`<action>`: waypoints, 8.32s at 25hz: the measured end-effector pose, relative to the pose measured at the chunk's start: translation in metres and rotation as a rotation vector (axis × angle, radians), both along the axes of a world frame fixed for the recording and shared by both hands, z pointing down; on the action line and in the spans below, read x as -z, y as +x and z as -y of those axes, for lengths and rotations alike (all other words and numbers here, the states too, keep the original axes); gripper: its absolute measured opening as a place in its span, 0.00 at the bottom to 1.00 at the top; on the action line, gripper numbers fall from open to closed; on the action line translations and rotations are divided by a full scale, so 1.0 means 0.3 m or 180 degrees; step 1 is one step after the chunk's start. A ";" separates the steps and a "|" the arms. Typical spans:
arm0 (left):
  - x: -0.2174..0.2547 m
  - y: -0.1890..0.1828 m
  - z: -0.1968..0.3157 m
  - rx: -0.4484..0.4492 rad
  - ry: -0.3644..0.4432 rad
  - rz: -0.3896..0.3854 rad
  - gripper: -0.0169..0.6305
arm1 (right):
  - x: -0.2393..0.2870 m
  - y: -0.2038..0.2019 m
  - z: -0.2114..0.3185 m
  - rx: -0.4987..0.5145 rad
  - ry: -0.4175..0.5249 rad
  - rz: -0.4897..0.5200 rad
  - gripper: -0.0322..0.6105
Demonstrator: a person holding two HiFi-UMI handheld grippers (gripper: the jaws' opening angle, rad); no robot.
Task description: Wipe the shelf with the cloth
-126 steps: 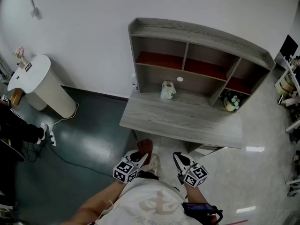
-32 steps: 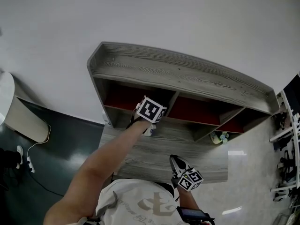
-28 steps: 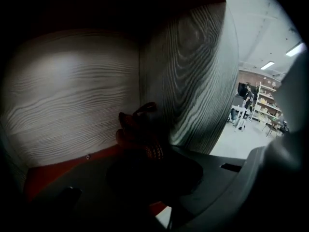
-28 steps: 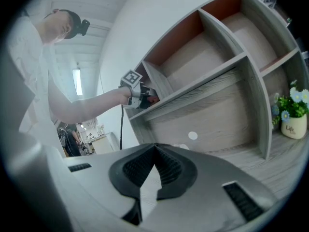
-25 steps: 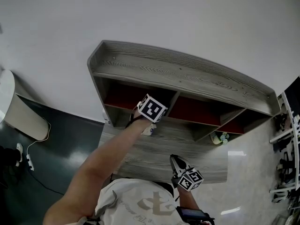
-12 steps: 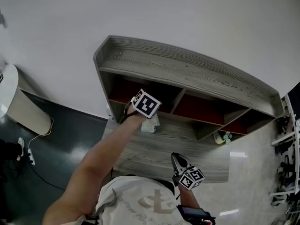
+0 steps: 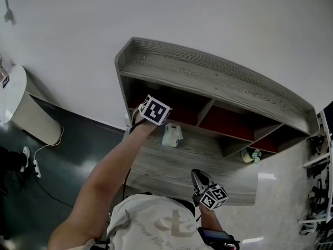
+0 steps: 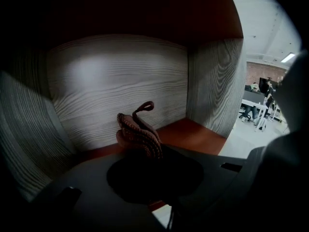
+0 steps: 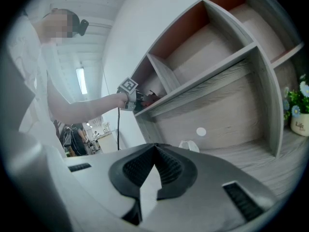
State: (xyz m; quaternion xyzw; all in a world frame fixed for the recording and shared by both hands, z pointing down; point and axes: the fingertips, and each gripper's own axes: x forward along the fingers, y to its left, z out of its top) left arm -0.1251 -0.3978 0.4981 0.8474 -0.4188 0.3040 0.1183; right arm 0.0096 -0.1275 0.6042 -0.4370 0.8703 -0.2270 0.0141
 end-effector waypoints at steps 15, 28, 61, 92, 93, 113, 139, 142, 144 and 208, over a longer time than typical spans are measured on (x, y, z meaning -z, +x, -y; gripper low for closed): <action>0.001 -0.240 0.064 0.0583 0.0019 -0.0018 0.13 | -0.010 -0.083 0.029 0.0139 -0.0042 0.0028 0.06; 0.007 -0.319 0.001 0.0832 0.0130 -0.0274 0.13 | -0.008 -0.180 0.055 0.0294 -0.0041 0.0051 0.06; -0.147 -0.124 -0.479 0.0285 0.0343 -0.1641 0.13 | -0.013 0.027 -0.079 -0.0303 -0.0151 -0.0137 0.06; 0.125 0.641 -0.474 -0.0037 0.0750 -0.0647 0.13 | 0.003 0.538 -0.053 -0.0105 -0.0118 0.0131 0.06; 0.122 0.651 -0.461 0.0001 0.0728 -0.0553 0.13 | 0.007 0.549 -0.051 -0.0079 -0.0106 0.0138 0.06; 0.073 0.722 -0.196 0.0879 0.0405 0.0444 0.13 | -0.019 0.752 -0.096 0.0371 -0.0080 0.0378 0.06; 0.010 0.903 -0.185 0.0596 -0.0194 0.0065 0.13 | -0.060 0.882 -0.138 0.0358 -0.0168 0.0550 0.06; 0.008 0.973 -0.201 0.0414 -0.0204 0.0078 0.13 | -0.071 0.882 -0.157 0.0352 -0.0193 0.0538 0.06; 0.010 1.017 -0.209 0.0322 -0.0202 0.0083 0.13 | -0.077 0.890 -0.168 0.0333 -0.0204 0.0523 0.06; -0.105 1.397 -0.950 -0.1133 -0.0119 -0.0685 0.13 | 0.006 1.090 -0.415 -0.0852 -0.0185 0.0243 0.06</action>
